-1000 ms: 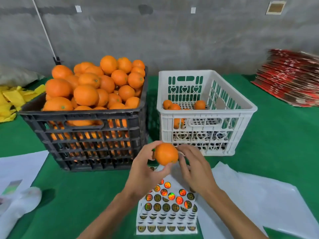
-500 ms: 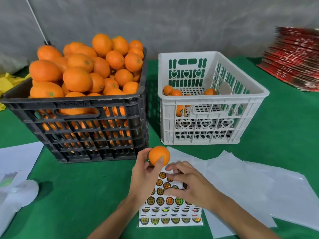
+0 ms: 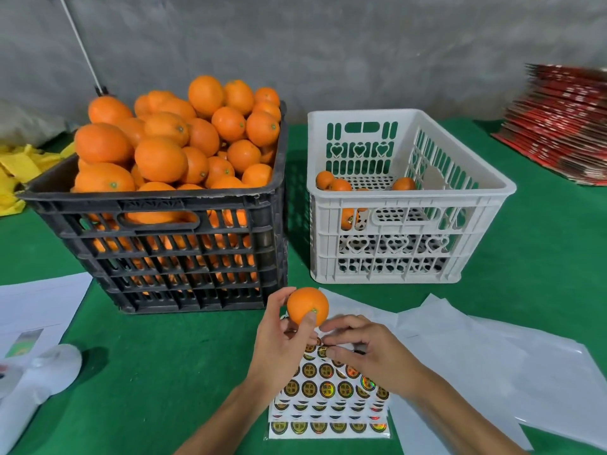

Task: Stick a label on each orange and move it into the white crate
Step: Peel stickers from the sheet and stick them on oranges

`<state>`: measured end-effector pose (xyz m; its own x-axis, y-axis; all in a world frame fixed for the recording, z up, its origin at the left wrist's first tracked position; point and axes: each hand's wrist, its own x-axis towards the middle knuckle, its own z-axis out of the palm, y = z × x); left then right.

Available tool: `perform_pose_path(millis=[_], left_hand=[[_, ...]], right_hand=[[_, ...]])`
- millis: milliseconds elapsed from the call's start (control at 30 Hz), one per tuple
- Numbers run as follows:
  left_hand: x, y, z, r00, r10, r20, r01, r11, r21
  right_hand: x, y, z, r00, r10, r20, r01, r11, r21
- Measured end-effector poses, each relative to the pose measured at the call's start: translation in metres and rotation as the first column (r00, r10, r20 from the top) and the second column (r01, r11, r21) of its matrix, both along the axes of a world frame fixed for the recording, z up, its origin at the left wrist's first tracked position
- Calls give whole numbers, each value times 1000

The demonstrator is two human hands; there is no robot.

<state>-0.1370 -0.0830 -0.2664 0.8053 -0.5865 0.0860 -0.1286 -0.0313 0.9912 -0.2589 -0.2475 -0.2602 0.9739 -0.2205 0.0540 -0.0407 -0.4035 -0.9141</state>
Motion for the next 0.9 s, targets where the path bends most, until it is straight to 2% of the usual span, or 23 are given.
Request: perform_pose_path(millis=[167,333,700,833,900], left_hand=[[0,0,-1,1000,3,5,-3,1000,21],[0,0,0,1000,6,-10,-6,1000,21],[0,1,2,1000,-3,-4,3,1000,24],[-1,1,1,1000,-4,2,4,1000,19],[-1,1,0,1000,-8,6,8,1000,17]], right_hand=[[2,-6,-1,1000,13,-21,-11,996,92],[0,-8,-5,999,33,-15,-33,999,3],[-4,-11,-7,998,61,18,-59,994,-89],[-1,-5,-3,993,120,9,-110,940,-322],[2,-4,1,992,122,16,-107,921,-375]])
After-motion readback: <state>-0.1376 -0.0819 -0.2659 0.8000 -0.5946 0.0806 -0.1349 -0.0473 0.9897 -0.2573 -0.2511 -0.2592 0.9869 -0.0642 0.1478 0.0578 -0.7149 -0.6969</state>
